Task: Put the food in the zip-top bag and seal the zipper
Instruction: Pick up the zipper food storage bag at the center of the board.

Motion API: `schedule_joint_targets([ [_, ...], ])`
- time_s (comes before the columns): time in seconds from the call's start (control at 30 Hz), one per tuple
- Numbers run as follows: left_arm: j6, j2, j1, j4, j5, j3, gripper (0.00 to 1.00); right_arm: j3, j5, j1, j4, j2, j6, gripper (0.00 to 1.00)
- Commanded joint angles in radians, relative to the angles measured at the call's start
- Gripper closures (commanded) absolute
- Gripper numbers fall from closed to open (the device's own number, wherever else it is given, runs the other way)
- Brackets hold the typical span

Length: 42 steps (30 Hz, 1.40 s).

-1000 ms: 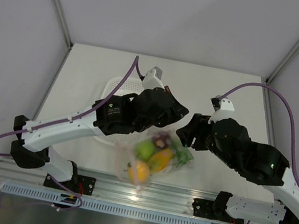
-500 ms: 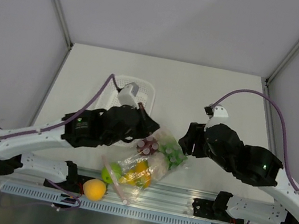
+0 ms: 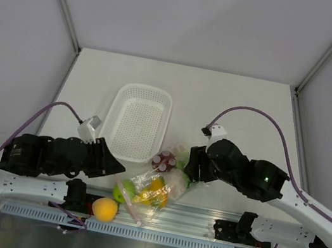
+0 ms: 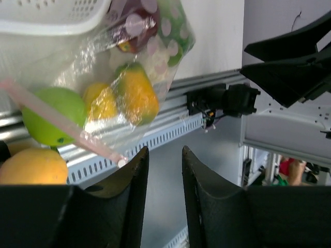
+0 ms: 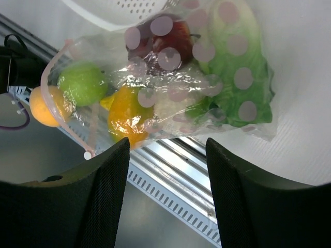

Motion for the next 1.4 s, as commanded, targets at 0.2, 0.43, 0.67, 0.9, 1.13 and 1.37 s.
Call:
schedule_joint_targets([
  [0.2, -0.157, 0.024, -0.01, -0.326, 0.242, 0.003, 0.57, 0.044, -0.129, 0.067, 0.153, 0.075, -0.06, 0.37],
  [0.43, -0.153, -0.021, -0.017, -0.335, 0.279, -0.022, 0.67, 0.11, 0.033, 0.253, 0.21, 0.242, -0.046, 0.36],
  [0.67, -0.258, -0.305, -0.017, -0.342, 0.092, 0.04, 0.82, 0.177, 0.328, 0.467, 0.215, 0.426, -0.006, 0.29],
  [0.9, -0.295, -0.403, -0.017, -0.324, -0.029, 0.024, 0.67, 0.363, 0.453, 0.575, 0.135, 0.658, 0.037, 0.23],
  [1.13, -0.332, -0.43, -0.017, -0.356, -0.02, 0.001, 0.63, 0.63, 0.549, 0.621, -0.076, 0.942, 0.144, 0.27],
  [1.37, -0.321, -0.446, -0.017, -0.409, 0.003, 0.018, 0.62, 0.657, 0.579, 0.609, -0.171, 1.043, 0.238, 0.35],
])
